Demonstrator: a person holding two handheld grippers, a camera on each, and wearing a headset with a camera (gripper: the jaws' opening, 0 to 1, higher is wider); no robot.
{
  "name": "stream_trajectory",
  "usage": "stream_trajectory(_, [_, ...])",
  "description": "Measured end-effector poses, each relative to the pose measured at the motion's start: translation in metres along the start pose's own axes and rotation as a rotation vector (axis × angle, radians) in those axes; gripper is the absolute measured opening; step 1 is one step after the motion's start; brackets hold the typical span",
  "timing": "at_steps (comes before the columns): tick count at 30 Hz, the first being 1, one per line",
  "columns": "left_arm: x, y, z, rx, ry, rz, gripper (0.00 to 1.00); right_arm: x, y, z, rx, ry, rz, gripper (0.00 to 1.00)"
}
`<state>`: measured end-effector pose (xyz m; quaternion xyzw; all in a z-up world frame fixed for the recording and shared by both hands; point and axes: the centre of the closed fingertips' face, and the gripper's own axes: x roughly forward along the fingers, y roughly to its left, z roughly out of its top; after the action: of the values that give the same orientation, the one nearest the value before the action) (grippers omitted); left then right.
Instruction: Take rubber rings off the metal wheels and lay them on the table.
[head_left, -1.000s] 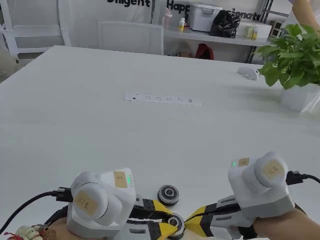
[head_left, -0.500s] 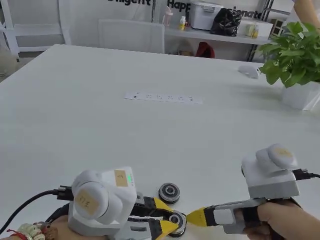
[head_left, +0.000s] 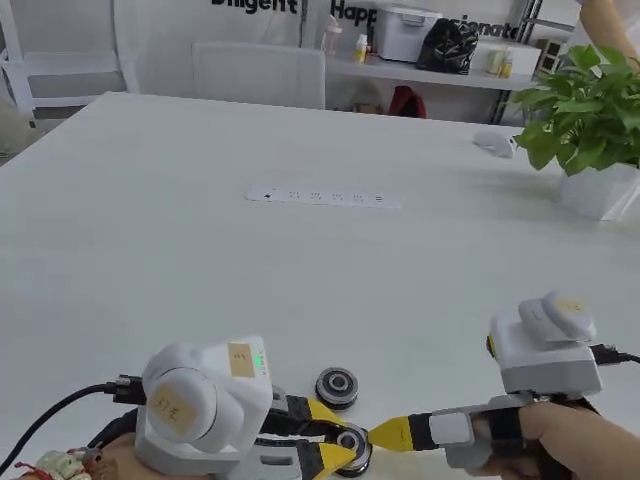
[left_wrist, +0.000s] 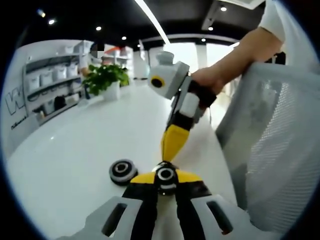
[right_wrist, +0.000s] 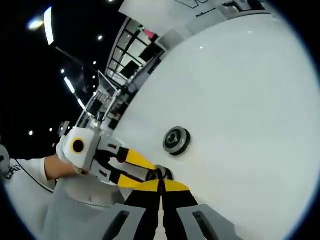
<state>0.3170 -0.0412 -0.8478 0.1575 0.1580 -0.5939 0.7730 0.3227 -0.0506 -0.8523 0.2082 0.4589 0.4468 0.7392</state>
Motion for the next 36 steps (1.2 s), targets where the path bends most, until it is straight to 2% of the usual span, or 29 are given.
stream_trajectory(13, [0.000,0.001,0.000,-0.009,-0.007,0.009,0.14,0.004,0.008,-0.002,0.032,0.006,0.033,0.00])
stream_trajectory(15, [0.000,0.001,0.000,-0.008,-0.007,0.013,0.14,0.006,0.012,-0.002,0.023,0.009,0.050,0.00])
stream_trajectory(16, [0.000,0.001,0.000,-0.007,-0.006,0.013,0.14,0.007,0.012,-0.002,0.018,0.012,0.041,0.00])
stream_trajectory(22, [-0.001,0.003,0.000,-0.010,-0.005,0.020,0.14,0.005,0.011,-0.001,0.061,-0.010,0.057,0.00])
stream_trajectory(36, [-0.001,0.003,0.000,-0.012,-0.011,0.024,0.14,0.005,0.020,0.001,0.077,-0.024,0.099,0.00])
